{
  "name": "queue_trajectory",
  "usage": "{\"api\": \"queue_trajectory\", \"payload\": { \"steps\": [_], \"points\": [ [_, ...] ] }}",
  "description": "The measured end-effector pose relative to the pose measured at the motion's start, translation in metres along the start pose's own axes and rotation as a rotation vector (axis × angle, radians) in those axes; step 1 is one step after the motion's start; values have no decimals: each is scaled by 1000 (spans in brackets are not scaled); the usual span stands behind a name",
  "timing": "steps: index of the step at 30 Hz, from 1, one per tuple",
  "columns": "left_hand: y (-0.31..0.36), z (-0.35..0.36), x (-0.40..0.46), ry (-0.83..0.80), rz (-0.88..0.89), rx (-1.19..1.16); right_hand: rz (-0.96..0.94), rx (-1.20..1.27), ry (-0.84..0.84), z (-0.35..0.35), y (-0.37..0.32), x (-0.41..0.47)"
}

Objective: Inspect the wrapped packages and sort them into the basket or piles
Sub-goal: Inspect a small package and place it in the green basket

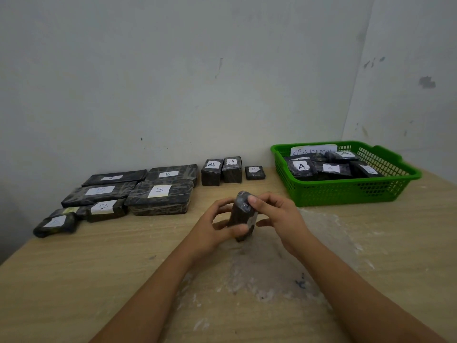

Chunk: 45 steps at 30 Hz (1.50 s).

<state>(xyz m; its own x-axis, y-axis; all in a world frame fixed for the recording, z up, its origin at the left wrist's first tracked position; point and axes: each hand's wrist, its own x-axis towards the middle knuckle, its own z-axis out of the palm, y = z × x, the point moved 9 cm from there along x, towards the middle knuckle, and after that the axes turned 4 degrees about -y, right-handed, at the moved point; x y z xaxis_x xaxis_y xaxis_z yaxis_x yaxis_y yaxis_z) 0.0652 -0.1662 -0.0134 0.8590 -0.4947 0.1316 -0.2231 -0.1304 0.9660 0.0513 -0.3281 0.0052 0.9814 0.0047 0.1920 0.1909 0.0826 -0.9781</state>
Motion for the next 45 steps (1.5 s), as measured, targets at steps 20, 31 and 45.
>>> {"api": "queue_trajectory", "payload": {
  "steps": [20,31,45],
  "points": [
    [-7,-8,1,156,-47,-71,166,-72,-160,8,22,-4],
    [-3,-15,-1,213,-91,-121,150,-81,-245,11,21,-6],
    [-9,-27,-2,332,-68,-323,127,-346,-259,-7,17,1]
  ]
}}
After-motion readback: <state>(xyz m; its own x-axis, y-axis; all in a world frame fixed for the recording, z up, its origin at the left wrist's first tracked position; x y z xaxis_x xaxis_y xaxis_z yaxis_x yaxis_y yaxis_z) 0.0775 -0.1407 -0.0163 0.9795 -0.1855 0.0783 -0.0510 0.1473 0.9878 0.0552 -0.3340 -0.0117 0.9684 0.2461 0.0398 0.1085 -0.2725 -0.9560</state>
